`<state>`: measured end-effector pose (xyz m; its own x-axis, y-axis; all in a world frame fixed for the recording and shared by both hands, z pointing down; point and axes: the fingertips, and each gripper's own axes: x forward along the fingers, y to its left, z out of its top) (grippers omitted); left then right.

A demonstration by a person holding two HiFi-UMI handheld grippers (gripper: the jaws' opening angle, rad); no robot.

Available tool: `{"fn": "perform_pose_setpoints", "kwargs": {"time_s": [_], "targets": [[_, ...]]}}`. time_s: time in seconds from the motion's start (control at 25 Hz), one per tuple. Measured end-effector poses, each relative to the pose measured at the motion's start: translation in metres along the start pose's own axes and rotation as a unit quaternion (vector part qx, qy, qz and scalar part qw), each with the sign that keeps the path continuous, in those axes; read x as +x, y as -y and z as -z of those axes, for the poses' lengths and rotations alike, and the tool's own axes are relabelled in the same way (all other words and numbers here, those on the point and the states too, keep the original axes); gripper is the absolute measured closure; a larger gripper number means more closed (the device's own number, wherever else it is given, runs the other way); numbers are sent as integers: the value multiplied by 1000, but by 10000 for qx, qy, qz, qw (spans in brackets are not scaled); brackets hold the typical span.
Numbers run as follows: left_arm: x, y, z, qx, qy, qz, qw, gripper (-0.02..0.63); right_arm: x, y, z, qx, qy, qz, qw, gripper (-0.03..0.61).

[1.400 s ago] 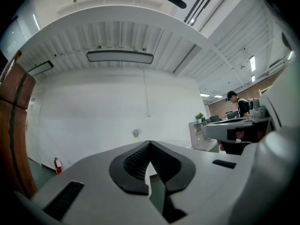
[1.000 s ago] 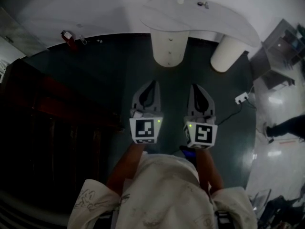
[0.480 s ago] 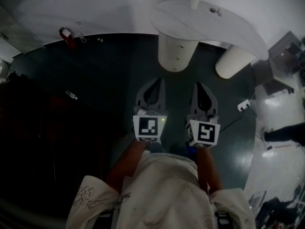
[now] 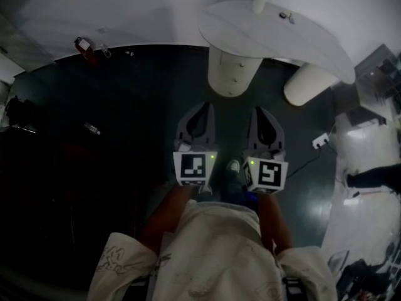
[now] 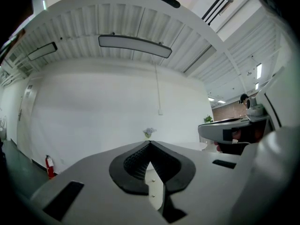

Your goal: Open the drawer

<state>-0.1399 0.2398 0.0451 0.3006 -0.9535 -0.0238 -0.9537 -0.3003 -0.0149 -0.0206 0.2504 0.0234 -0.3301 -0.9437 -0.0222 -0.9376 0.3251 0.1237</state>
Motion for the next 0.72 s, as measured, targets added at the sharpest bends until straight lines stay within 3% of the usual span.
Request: {"fn": "perform_pose_setpoints", "kwargs": {"time_s": [0.2, 0.36, 0.72], "targets": [[39, 8, 6, 200, -29, 82, 9998, 612, 26, 28, 17, 104, 65, 56, 9999, 574], [81, 15, 1, 161, 88, 159, 9997, 612, 54, 56, 28, 244, -160, 76, 9995, 574], [182, 35, 0, 221, 57, 103, 9997, 612, 123, 134, 36, 361, -58, 39, 9993, 574]]}}
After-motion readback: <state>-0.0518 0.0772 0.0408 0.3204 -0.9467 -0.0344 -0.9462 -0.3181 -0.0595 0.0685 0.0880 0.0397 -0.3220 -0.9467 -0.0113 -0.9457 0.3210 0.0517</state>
